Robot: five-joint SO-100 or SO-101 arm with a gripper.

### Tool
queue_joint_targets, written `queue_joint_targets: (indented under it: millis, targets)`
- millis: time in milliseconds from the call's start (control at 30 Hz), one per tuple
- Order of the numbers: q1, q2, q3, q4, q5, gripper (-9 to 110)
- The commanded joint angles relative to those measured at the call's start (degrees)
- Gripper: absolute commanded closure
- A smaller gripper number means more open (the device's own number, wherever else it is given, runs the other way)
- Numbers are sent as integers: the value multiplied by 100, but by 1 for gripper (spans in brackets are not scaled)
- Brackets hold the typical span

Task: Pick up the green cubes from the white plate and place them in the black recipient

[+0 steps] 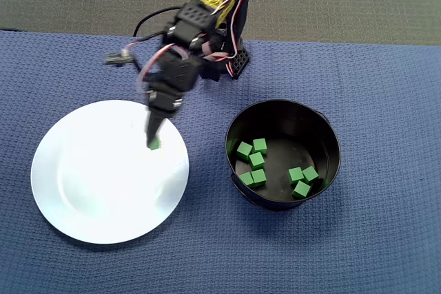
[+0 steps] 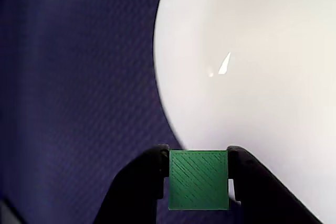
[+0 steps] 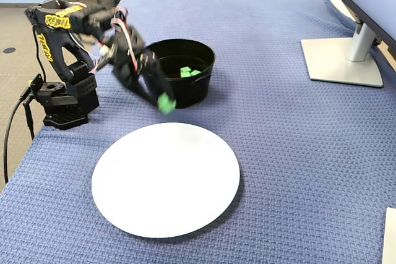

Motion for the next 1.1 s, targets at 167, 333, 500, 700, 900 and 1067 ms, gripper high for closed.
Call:
queue_joint_targets:
  millis: [167, 333, 500, 700, 900, 1067]
  targets:
    - [-2593, 1028, -545, 1327, 1986, 102]
    - [-3797, 809, -949, 1336, 2540, 102]
    - [-4632, 0, -1187, 1178, 2742, 102]
    - [-4711, -272, -1125, 1143, 2435, 79]
    - [-4447, -70, -1169, 1257, 2188, 78]
    - [-3647, 738, -1354, 1626, 1951, 92]
